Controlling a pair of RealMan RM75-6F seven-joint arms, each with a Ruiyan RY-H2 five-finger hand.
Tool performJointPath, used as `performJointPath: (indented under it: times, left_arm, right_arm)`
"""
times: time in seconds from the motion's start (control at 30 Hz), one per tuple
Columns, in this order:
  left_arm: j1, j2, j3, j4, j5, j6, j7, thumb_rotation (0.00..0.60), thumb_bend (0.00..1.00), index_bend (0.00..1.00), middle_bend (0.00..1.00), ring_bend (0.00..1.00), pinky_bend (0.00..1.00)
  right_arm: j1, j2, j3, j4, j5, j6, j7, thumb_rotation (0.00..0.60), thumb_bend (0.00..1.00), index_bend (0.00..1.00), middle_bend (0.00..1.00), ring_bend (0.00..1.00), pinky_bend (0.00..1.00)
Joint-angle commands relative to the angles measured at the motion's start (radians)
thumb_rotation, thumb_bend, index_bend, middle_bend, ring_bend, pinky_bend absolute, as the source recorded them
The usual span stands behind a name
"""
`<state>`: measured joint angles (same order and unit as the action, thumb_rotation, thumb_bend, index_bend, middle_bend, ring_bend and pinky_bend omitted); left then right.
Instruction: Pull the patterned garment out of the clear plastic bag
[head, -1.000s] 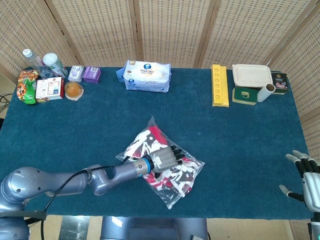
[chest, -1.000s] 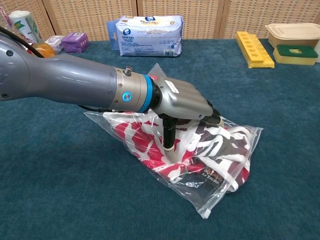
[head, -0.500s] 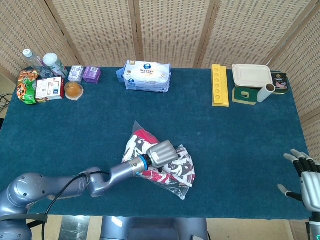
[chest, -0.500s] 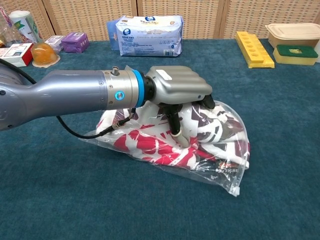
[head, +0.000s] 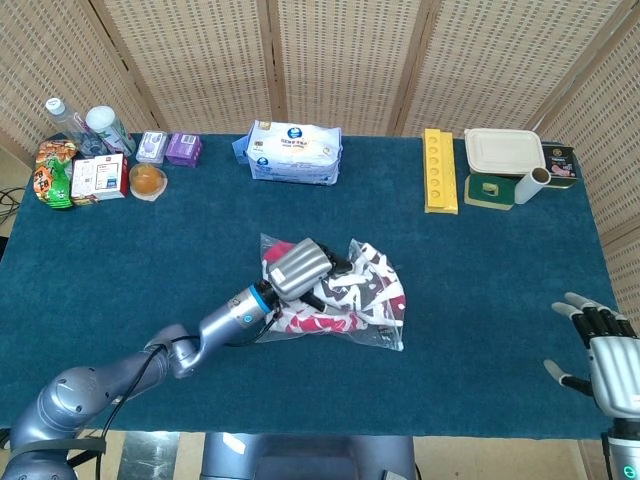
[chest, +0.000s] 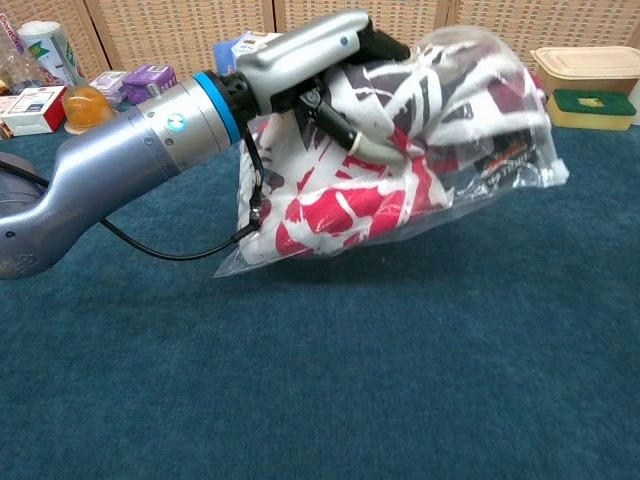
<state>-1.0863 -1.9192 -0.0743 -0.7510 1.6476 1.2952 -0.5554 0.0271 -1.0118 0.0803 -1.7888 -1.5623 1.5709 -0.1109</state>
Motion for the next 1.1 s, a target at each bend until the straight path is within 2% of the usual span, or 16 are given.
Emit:
performJointPath:
  times: [0.03, 0.13, 0.3, 0.67, 1.1]
  left_arm:
    - [0.041, -0.037, -0.030, 0.076, 0.026, 0.128, -0.107, 0.600, 0.42, 0.92, 0.78, 0.77, 0.72]
    - [0.050, -0.036, -0.027, 0.099, 0.034, 0.159, -0.132, 0.600, 0.41, 0.92, 0.78, 0.77, 0.71]
    - [0.060, -0.049, -0.014, 0.131, 0.042, 0.181, -0.150, 0.600, 0.40, 0.92, 0.78, 0.77, 0.71]
    - [0.032, -0.093, -0.010, 0.183, 0.055, 0.186, -0.146, 0.600, 0.39, 0.92, 0.78, 0.77, 0.70]
    - [-0.024, -0.149, -0.021, 0.226, 0.054, 0.156, -0.108, 0.600, 0.40, 0.92, 0.78, 0.77, 0.69]
  right_arm:
    - [0.028, -0.003, 0.023, 0.010, -0.038, 0.010, 0.023, 0.600, 0.16, 0.31, 0.29, 0.34, 0.35]
    - [0.055, 0.000, 0.039, 0.018, -0.084, 0.019, 0.065, 0.600, 0.16, 0.32, 0.32, 0.40, 0.42]
    - [0.105, 0.005, 0.052, 0.003, -0.142, -0.001, 0.103, 0.600, 0.16, 0.34, 0.34, 0.44, 0.46]
    - [0.189, 0.015, 0.045, -0.076, -0.190, -0.104, 0.084, 0.600, 0.16, 0.34, 0.34, 0.45, 0.47]
    - [0.248, 0.012, 0.050, -0.168, -0.179, -0.186, 0.016, 0.600, 0.16, 0.34, 0.34, 0.45, 0.48]
